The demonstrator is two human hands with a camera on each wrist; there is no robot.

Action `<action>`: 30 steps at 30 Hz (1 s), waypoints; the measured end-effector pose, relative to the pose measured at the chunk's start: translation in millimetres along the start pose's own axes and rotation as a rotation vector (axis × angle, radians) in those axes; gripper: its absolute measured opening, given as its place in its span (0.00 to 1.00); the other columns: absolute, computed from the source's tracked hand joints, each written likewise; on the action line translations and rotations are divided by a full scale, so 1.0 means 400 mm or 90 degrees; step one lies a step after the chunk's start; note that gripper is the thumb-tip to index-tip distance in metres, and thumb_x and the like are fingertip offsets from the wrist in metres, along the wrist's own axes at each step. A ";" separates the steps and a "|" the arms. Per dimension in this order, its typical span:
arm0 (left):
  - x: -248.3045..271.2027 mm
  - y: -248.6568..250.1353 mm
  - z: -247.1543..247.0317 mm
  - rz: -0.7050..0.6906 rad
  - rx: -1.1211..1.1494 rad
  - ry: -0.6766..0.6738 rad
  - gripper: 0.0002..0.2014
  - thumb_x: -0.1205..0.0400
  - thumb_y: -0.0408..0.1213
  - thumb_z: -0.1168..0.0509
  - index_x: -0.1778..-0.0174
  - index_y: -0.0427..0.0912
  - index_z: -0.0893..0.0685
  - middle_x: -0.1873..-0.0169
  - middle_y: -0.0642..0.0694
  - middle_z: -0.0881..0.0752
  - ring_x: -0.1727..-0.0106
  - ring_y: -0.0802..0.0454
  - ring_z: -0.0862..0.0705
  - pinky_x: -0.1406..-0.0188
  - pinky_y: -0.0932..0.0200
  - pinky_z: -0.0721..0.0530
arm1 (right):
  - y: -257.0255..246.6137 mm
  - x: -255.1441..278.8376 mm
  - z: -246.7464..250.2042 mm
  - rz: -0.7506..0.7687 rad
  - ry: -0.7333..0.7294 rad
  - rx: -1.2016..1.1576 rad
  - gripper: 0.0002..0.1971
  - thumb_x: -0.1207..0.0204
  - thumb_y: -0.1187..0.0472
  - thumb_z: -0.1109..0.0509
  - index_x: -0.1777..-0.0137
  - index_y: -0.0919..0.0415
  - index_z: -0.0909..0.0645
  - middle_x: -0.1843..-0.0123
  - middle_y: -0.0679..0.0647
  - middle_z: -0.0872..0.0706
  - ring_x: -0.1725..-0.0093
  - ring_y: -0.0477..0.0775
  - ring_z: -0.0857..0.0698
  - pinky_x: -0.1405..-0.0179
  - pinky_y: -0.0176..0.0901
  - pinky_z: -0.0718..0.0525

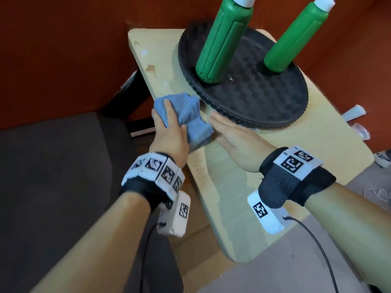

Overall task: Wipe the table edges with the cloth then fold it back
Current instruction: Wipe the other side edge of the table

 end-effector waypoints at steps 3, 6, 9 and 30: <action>0.048 -0.014 -0.028 -0.024 0.002 -0.046 0.34 0.13 0.45 0.55 0.19 0.53 0.72 0.19 0.41 0.71 0.45 0.33 0.19 0.57 0.54 0.24 | -0.011 -0.029 -0.006 0.026 0.008 0.000 0.29 0.18 0.68 0.47 0.18 0.57 0.48 0.14 0.49 0.50 0.16 0.48 0.50 0.21 0.37 0.52; 0.017 -0.018 -0.014 -0.023 0.002 -0.033 0.34 0.13 0.45 0.54 0.19 0.51 0.71 0.19 0.41 0.71 0.45 0.34 0.19 0.56 0.54 0.23 | -0.011 -0.045 -0.014 0.037 0.023 -0.028 0.30 0.17 0.68 0.49 0.17 0.56 0.50 0.15 0.43 0.52 0.17 0.39 0.53 0.23 0.26 0.59; -0.063 -0.007 0.028 0.000 0.017 0.012 0.32 0.12 0.45 0.54 0.17 0.49 0.66 0.18 0.39 0.67 0.33 0.32 0.24 0.44 0.54 0.24 | 0.004 -0.046 -0.020 0.011 0.019 -0.024 0.27 0.17 0.68 0.49 0.17 0.59 0.46 0.15 0.46 0.52 0.17 0.39 0.53 0.25 0.22 0.61; -0.137 -0.016 0.083 -0.002 -0.009 -0.033 0.32 0.12 0.46 0.56 0.19 0.52 0.70 0.18 0.39 0.70 0.31 0.34 0.25 0.47 0.55 0.29 | -0.039 -0.118 -0.025 -0.023 0.017 -0.005 0.30 0.15 0.62 0.48 0.17 0.57 0.56 0.14 0.47 0.58 0.16 0.42 0.56 0.20 0.35 0.57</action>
Point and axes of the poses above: each hand's wrist, its own x-axis away from the middle knuckle, its own z-axis out of the back of the hand, y = z × x, the point moved 1 cm from there along -x, towards the middle knuckle
